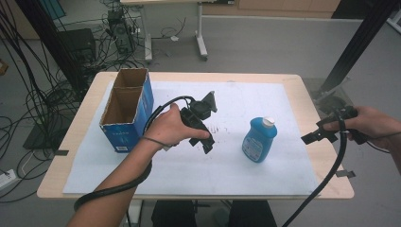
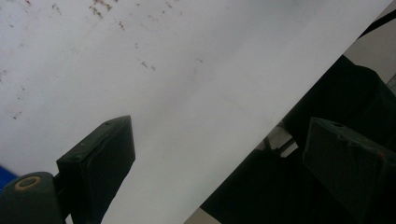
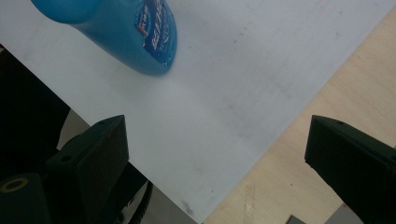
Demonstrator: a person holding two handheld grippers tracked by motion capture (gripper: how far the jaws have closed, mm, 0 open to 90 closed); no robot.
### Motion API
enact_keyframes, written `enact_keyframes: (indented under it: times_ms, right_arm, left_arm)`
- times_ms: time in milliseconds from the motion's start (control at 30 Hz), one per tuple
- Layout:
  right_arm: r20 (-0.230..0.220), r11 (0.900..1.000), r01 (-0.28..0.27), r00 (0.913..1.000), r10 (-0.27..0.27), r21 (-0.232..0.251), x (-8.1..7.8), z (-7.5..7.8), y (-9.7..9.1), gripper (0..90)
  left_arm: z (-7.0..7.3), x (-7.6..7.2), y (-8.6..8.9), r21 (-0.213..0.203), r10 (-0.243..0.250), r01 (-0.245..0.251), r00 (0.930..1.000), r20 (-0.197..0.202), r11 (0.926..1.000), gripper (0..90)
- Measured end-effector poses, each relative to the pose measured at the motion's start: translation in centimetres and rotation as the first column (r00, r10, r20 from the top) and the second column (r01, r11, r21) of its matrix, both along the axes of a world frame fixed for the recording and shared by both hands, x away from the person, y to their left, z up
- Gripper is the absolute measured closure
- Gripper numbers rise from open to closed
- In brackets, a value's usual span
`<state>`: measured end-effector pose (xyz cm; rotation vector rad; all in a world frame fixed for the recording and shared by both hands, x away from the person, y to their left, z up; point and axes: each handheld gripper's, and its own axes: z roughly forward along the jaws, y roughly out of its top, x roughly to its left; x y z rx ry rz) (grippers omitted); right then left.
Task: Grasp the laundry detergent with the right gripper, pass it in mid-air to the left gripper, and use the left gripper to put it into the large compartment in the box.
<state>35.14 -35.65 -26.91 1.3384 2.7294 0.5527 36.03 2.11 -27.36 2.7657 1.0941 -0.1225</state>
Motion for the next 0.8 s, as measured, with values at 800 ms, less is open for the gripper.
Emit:
enact_keyframes:
  times_ms: [800]
  right_arm:
    - [0.010, 0.9997, -0.025, 0.9996, 0.025, -0.008, -2.8, -4.1, 0.8, 5.9]
  left_arm:
    - [-0.4, 0.2, 0.0, 0.002, -0.003, 0.003, 1.0000, -0.006, 1.0000, 9.3]
